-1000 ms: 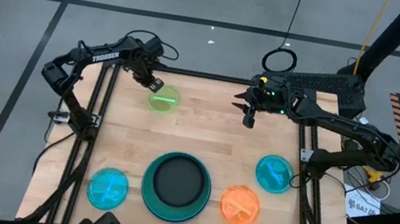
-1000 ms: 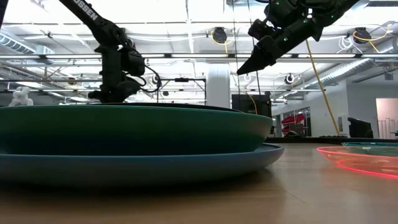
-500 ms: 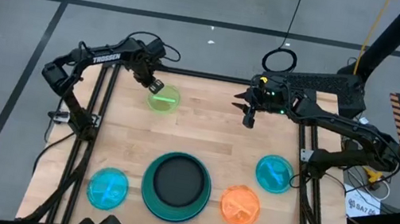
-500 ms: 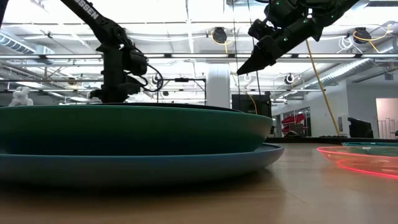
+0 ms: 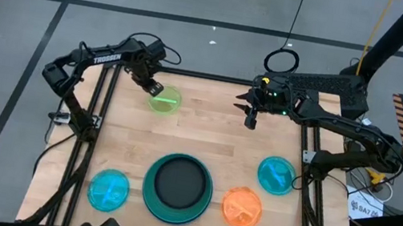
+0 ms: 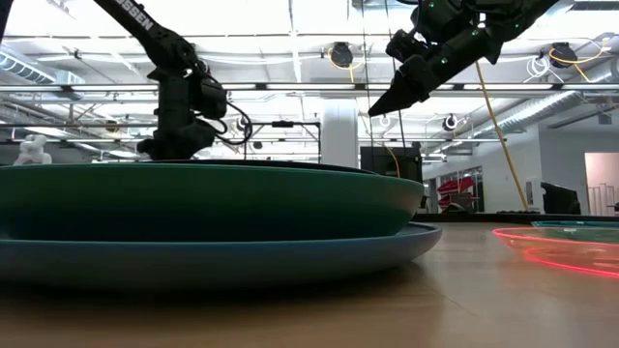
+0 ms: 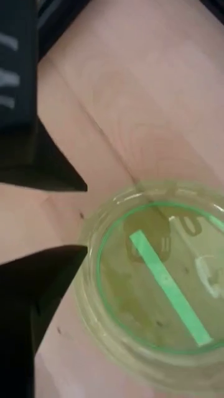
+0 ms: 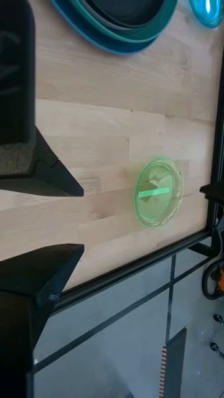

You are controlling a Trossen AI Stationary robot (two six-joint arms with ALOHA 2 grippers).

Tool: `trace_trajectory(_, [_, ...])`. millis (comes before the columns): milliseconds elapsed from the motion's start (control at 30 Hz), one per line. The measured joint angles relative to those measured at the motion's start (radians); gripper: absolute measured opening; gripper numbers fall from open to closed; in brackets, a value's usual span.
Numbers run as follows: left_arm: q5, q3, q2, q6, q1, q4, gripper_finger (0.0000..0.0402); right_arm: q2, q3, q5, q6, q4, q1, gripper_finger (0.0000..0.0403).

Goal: Stack plastic plates
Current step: Stack the light green plate on top of the black plate

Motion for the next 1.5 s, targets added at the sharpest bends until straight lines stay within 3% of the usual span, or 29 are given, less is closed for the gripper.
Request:
trace_trajectory(133, [-0.010,0.000,0.000,-0.016,0.000,0.001,0.0197,0.000,0.000,0.000,0.000,0.000,0.000,0.0125])
trace_trajectory(233, [-0.002,0.000,0.007,-0.006,0.000,0.018,0.0204,0.000,0.000,0.000,0.000,0.000,0.000,0.0125])
trace_trajectory(733, [0.011,-0.001,0.185,0.036,0.033,0.186,0.0198,0.000,0.000,0.000,0.000,0.000,0.000,0.0125])
trace_trajectory(1333, [-0.032,-0.001,0.230,0.087,0.059,0.193,0.0196,0.000,0.000,0.000,-0.003,0.000,0.000,0.0125])
trace_trajectory(1500, [-0.032,0.003,0.244,0.109,0.042,0.196,0.0161,0.000,0.000,0.000,-0.003,0.000,0.000,0.0125])
